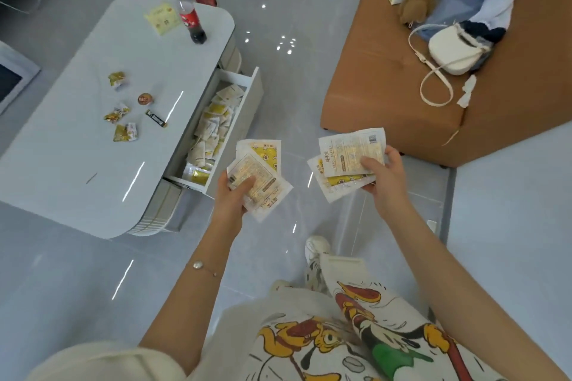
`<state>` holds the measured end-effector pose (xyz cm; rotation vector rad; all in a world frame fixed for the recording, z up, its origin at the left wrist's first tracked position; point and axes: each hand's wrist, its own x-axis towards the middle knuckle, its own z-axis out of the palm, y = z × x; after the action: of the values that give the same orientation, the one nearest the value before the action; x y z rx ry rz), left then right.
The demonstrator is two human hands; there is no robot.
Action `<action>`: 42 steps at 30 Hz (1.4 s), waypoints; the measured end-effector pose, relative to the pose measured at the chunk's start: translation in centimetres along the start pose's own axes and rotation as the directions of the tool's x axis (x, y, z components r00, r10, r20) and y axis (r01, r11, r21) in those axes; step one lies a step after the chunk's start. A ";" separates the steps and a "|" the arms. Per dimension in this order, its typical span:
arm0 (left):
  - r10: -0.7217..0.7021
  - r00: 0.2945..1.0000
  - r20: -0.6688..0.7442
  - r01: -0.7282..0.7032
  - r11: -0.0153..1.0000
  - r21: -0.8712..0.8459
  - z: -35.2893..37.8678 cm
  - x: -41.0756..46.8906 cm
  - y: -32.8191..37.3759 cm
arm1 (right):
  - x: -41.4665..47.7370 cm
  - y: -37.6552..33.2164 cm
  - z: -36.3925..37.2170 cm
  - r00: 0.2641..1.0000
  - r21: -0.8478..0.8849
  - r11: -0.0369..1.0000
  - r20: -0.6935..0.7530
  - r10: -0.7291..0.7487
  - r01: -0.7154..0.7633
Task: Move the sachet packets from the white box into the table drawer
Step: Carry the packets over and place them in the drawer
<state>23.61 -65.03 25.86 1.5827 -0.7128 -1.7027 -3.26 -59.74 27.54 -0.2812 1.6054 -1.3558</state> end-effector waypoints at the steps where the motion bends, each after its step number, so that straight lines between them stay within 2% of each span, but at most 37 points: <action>1: 0.000 1.000 -0.020 0.000 1.000 -0.013 0.4 0.5 0.4 | 1.1 -0.8 0.4 1.000 -0.016 1.000 0.024 0.004 -0.003; 6: 0.002 0.989 -0.148 -0.018 0.994 -0.108 1.7 3.6 2.9 | 6.5 -4.8 3.1 0.990 -0.098 0.995 0.139 0.009 0.004; 11: -0.014 0.973 -0.232 -0.035 0.978 -0.203 1.7 6.6 4.8 | 10.9 -7.1 7.3 0.971 -0.098 0.995 0.232 0.051 -0.029; 14: -0.025 0.961 -0.274 -0.041 0.972 -0.233 0.8 8.4 5.5 | 13.4 -7.7 10.5 0.954 -0.070 0.994 0.284 0.095 -0.078; 21: -0.047 0.929 -0.367 -0.073 0.949 -0.307 -3.7 14.4 7.3 | 19.7 -8.4 19.7 0.913 -0.157 0.981 0.374 0.164 -0.112; 26: -0.097 0.895 -0.435 -0.098 0.910 -0.403 -7.8 19.1 9.8 | 23.7 -9.2 27.0 0.893 -0.254 0.966 0.418 0.164 -0.058; 31: -0.137 0.877 -0.460 -0.118 0.867 -0.483 -10.3 22.8 11.5 | 26.4 -9.5 33.3 0.854 -0.407 0.907 0.505 0.124 0.109; 37: -0.205 0.849 -0.487 -0.111 0.831 -0.544 -12.2 25.7 10.8 | 29.3 -8.2 39.1 0.812 -0.489 0.870 0.534 0.235 0.070; 42: -0.310 0.793 -0.525 -0.109 0.775 -0.623 -14.4 28.4 6.9 | 33.7 -4.2 43.3 0.785 -0.577 0.816 0.506 0.356 0.002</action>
<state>38.32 -90.83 12.45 1.5324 0.2782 -1.1777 12.02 -111.76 18.05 -0.7973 1.3830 -0.5158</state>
